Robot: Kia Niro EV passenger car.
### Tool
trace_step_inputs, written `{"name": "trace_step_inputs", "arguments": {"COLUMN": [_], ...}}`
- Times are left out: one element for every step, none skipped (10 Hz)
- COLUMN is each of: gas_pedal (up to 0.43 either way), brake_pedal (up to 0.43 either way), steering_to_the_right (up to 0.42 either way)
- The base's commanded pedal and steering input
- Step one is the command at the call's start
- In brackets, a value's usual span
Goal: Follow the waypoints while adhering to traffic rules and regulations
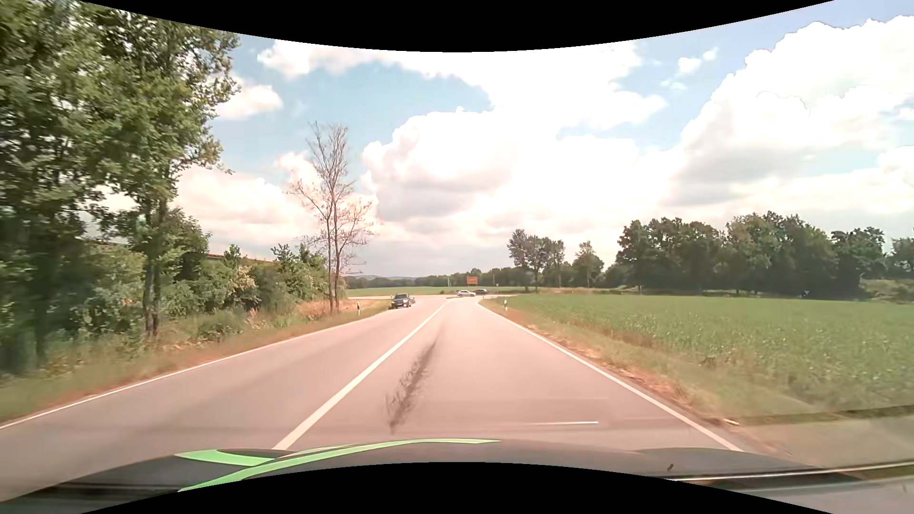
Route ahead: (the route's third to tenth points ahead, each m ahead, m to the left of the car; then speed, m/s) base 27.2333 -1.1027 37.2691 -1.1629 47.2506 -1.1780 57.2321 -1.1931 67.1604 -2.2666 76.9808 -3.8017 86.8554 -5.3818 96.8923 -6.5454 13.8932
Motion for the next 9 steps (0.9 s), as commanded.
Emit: {"name": "trace_step_inputs", "arguments": {"gas_pedal": [0.039, 0.0, 0.0, 0.0, 0.0, 0.0, 0.0, 0.0, 0.0], "brake_pedal": [0.0, 0.0, 0.0, 0.0, 0.0, 0.0, 0.0, 0.0, 0.0], "steering_to_the_right": [0.004, 0.004, 0.003, 0.003, 0.003, 0.003, 0.002, 0.002, 0.003]}}
